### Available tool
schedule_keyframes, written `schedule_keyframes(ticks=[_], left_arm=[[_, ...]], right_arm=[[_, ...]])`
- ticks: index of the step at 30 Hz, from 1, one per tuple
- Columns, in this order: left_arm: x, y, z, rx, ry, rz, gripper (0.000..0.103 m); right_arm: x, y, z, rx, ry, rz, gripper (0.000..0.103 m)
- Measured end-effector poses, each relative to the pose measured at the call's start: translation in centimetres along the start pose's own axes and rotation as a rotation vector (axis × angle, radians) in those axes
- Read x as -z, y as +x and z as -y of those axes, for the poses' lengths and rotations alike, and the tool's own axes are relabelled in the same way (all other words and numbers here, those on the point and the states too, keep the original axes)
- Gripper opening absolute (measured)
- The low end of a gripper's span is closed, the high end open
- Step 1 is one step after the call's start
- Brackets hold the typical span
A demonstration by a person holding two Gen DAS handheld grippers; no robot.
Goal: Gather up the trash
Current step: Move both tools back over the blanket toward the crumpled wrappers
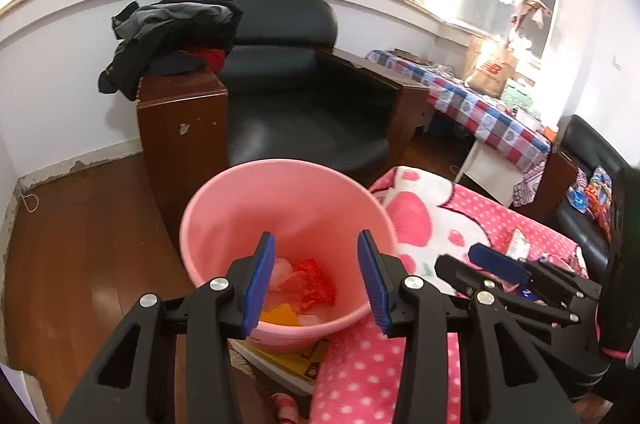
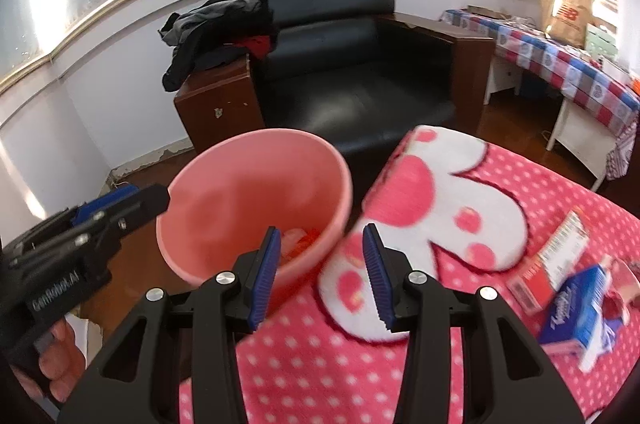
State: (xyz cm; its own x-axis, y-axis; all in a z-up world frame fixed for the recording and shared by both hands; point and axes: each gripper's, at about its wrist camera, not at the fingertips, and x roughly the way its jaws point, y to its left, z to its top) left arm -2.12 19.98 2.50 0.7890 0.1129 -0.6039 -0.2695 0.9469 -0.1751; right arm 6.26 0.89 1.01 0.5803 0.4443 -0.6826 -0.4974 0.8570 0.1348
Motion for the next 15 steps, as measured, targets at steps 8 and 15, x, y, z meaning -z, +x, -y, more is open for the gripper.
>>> schedule_keyframes(ticks=[8, 15], left_arm=[[0.3, -0.6, 3.7, 0.065, 0.052, -0.002, 0.05], [1.0, -0.3, 7.6, 0.143, 0.106, -0.022, 0.05]], right_arm=[[2.8, -2.8, 3.5, 0.055, 0.052, -0.011, 0.043], [4.3, -5.3, 6.1, 0.106, 0.085, 0.006, 0.043]])
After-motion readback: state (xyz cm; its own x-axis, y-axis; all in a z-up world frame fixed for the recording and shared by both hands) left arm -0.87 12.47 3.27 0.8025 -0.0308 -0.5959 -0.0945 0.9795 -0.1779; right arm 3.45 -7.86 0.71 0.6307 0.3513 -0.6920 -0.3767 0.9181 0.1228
